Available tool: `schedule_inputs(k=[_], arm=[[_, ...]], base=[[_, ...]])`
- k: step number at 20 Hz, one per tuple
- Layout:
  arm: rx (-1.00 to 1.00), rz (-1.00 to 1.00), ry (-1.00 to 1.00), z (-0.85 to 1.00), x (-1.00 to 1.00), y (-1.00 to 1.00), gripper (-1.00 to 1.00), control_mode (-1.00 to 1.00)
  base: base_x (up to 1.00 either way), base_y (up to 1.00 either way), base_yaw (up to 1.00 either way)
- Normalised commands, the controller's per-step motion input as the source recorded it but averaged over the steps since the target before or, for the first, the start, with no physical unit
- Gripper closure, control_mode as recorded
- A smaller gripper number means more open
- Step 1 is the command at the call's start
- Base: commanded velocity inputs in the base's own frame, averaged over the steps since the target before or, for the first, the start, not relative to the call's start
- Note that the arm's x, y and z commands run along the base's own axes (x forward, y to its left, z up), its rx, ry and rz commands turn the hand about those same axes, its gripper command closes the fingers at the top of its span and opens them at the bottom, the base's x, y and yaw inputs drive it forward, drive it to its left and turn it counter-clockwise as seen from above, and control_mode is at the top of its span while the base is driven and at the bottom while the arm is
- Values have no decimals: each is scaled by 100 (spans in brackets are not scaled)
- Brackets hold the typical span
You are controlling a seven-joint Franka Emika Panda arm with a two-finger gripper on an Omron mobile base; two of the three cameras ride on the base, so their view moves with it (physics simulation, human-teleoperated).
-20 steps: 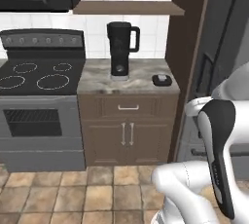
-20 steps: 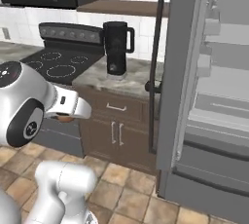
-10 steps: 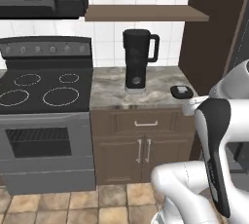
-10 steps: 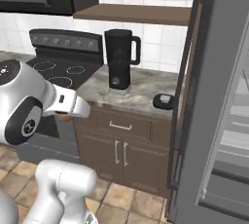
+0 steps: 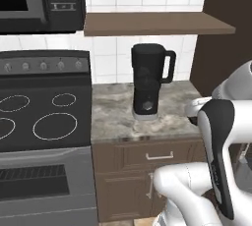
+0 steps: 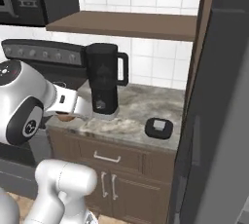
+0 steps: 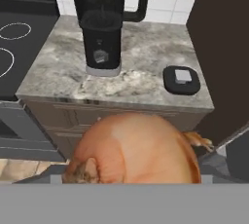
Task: Grab the onion and garlic from the fridge, place them in the blender, close the lid, and turn on the blender to create a marinade.
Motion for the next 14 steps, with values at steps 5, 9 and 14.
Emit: schedule_inputs(k=[5, 9, 14], arm=[[0, 0, 0, 0, 0, 0, 100, 100], [0, 0, 0, 0, 0, 0, 100, 100], [0, 0, 0, 0, 0, 0, 100, 100]], base=[[60, -7, -4], [58, -14, -2], [42, -5, -14]])
